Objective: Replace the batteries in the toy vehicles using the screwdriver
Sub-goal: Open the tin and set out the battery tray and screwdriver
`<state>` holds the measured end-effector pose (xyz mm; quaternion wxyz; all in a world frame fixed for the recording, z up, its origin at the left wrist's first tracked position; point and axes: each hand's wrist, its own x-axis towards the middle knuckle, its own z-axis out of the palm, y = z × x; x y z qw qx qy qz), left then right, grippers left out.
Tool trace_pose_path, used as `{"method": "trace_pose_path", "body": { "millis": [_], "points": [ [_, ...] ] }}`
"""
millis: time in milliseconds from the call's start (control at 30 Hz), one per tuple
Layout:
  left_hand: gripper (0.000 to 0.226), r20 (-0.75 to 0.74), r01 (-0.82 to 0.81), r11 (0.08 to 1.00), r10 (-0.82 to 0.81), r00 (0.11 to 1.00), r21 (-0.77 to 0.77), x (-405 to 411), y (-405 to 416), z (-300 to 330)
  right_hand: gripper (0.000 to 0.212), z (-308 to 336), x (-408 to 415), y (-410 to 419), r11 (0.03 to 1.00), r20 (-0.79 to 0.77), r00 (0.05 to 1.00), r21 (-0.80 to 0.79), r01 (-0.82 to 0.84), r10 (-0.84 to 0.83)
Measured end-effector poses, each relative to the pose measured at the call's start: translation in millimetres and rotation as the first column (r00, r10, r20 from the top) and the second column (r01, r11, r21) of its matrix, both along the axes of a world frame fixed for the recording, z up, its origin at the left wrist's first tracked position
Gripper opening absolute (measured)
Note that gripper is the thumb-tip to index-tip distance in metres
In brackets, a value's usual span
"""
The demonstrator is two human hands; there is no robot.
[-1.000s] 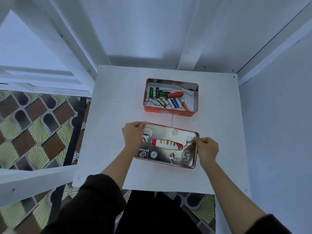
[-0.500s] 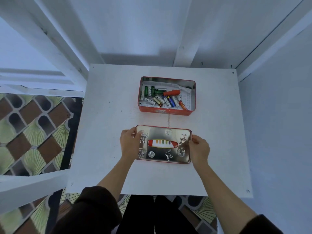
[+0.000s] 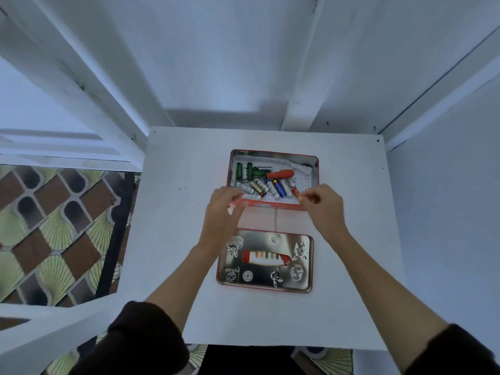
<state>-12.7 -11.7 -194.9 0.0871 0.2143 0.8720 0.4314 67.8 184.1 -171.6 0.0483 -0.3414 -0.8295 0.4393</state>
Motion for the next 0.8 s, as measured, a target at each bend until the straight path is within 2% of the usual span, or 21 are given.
{"method": "trace_pose_path", "body": {
  "millis": [67,133,300,400,467,567,667,733,800],
  "points": [
    [0.021,-0.003,0.126,0.988,-0.127,0.992,-0.089,-16,13,-6,0.008,-8,-26,-1,0.986,0.089,0.985,0.058,-0.155,0.149],
    [0.022,0.027,0.178,0.974,-0.176,0.984,-0.139,-28,26,-11,0.011,-21,-47,-3,0.96,0.189,0.954,0.113,-0.256,0.232],
    [0.024,0.066,0.264,0.936,-0.256,0.964,-0.232,-54,45,-23,0.013,-44,-82,-4,0.876,0.457,0.843,0.231,-0.422,0.285],
    [0.015,0.075,0.337,0.892,-0.33,0.941,-0.301,-69,50,-30,0.011,-50,-94,-7,0.795,0.566,0.764,0.285,-0.535,0.31],
    [0.014,0.064,0.383,0.848,-0.388,0.919,-0.367,-75,55,-32,0.007,-52,-97,-9,0.769,0.59,0.749,0.314,-0.557,0.301],
    [0.02,0.062,0.465,0.755,-0.496,0.866,-0.463,-82,64,-35,0.012,-53,-94,0,0.87,0.547,0.799,0.235,-0.434,0.251],
    [0.021,0.071,0.505,0.661,-0.567,0.821,-0.555,-87,73,-36,0.011,-48,-82,17,0.982,0.407,0.899,0.022,-0.188,0.163],
    [0.026,0.068,0.53,0.558,-0.645,0.761,-0.639,-88,79,-35,0.01,-42,-74,23,0.989,0.277,0.959,-0.148,-0.024,0.065],
    [0.034,0.063,0.542,0.449,-0.726,0.685,-0.71,-88,83,-35,0.01,-34,-71,25,0.96,0.181,0.983,-0.273,0.064,-0.014]
  ]
}}
